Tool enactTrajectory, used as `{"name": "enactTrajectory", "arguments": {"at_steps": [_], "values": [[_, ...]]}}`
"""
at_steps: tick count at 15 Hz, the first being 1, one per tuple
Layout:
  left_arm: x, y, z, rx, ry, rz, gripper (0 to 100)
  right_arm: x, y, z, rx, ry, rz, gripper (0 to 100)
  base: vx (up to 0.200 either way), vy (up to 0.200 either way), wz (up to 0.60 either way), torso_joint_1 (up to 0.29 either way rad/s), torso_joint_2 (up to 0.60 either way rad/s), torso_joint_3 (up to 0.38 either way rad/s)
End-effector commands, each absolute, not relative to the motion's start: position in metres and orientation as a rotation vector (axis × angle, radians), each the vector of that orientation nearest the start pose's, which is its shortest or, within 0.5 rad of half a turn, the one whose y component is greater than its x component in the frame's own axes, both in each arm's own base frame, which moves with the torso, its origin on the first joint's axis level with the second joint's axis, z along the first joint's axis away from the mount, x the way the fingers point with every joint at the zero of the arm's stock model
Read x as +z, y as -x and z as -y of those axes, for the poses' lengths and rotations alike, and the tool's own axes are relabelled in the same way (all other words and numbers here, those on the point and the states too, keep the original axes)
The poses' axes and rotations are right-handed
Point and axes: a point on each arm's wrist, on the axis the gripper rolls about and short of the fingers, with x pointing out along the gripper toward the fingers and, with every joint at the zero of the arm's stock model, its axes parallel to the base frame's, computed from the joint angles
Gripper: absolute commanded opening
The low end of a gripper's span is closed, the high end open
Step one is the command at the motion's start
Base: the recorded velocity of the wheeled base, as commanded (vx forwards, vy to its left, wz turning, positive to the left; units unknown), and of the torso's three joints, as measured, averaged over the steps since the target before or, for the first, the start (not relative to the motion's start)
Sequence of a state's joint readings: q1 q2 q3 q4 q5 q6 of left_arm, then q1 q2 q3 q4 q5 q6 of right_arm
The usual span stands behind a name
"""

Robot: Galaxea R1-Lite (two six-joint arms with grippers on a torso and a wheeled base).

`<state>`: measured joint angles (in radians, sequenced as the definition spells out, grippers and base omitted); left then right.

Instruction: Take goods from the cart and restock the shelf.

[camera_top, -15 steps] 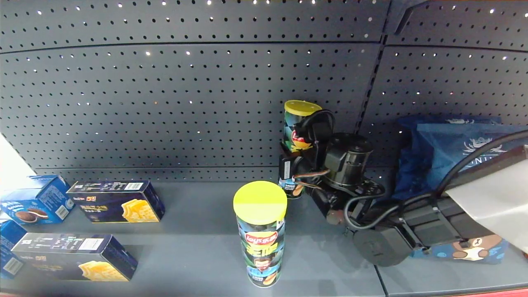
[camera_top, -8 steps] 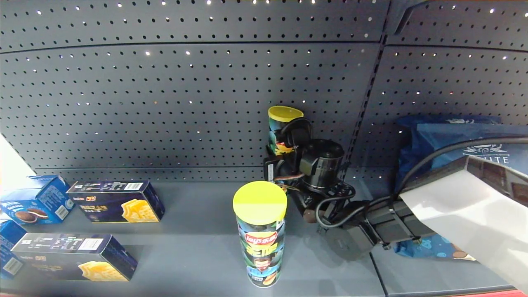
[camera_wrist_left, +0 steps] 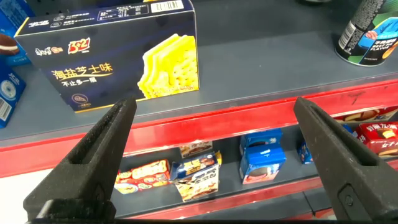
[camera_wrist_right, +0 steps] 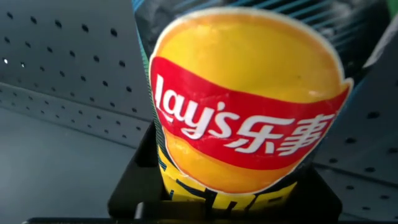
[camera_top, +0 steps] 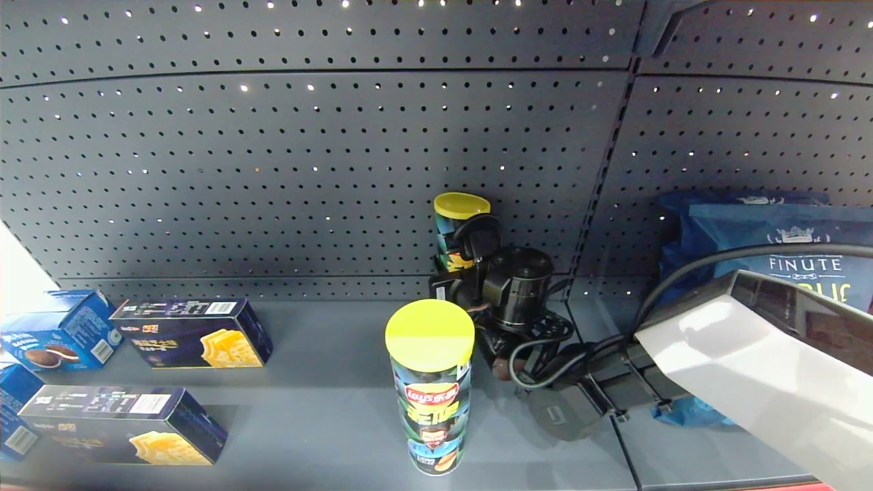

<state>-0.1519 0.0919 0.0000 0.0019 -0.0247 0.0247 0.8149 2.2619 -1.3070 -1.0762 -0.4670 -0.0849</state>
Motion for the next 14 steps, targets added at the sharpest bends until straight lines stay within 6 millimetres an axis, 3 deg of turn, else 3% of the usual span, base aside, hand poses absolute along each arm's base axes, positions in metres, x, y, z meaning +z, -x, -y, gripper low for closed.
{"name": "enactTrajectory", "arguments": {"at_steps": [1,9,10,14], "values": [[0.077,0.0156,-0.0018,-0.177,-0.031,-0.094,100,0.1396,-0.3183,-0.3257,0.347,0.013,0.106,0,0.0,0.0,0.0,0.0,0.0,0.0],[0.0771,0.0156,-0.0018,-0.177,-0.031,-0.093,100,0.1305,-0.3202,-0.3278,0.351,0.026,0.09,0,0.0,0.0,0.0,0.0,0.0,0.0],[0.077,0.0156,-0.0018,-0.177,-0.031,-0.094,100,0.1301,-0.3201,-0.3276,0.351,0.027,0.089,100,0.0,0.0,0.0,0.0,0.0,0.0],[0.0771,0.0156,-0.0018,-0.177,-0.031,-0.093,100,0.1302,-0.3163,-0.3276,0.352,0.032,0.083,100,0.0,0.0,0.0,0.0,0.0,0.0]]}}
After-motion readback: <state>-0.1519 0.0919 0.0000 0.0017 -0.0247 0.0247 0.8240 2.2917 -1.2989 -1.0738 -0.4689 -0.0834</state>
